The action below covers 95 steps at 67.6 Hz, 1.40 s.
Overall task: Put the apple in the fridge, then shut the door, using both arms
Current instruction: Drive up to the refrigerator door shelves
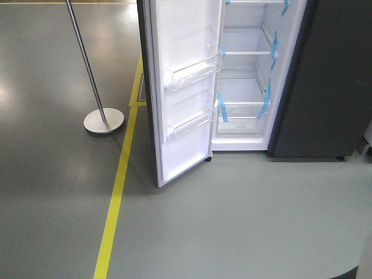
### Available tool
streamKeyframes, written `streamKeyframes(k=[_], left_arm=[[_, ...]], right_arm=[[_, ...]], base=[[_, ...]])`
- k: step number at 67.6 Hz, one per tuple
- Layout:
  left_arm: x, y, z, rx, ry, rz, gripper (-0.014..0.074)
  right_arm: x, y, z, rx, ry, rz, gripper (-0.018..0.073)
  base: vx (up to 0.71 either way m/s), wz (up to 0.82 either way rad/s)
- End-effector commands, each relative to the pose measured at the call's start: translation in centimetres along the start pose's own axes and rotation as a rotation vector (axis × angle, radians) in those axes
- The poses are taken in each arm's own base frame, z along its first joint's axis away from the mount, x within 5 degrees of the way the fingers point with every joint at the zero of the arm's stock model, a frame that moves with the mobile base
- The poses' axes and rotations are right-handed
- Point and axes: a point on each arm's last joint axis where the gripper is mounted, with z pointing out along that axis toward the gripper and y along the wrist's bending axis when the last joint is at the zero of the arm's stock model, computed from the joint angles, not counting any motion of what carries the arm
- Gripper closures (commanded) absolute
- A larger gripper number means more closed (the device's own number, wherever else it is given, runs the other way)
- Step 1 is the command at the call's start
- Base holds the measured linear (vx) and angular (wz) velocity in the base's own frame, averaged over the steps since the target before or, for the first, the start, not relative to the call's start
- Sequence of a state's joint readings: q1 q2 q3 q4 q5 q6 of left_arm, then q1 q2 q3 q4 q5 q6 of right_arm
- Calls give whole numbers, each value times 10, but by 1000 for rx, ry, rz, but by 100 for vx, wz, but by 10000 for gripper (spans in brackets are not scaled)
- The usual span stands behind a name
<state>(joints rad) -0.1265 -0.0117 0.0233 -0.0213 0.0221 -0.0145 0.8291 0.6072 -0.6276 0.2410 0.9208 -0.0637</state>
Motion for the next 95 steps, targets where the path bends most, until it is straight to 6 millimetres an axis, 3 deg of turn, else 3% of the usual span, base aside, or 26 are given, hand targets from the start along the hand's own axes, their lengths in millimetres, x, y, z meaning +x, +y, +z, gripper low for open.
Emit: streamKeyframes(k=[1,95], left_arm=[[-3,0,-1,5,-74,-6,603],[-3,0,-1,5,-74,-6,603]], right_arm=[[-11,2,-6,-8,-83,-3,347],[-10,2,-6,-8,-78,-3,347]], base=[[18,2],[16,1]])
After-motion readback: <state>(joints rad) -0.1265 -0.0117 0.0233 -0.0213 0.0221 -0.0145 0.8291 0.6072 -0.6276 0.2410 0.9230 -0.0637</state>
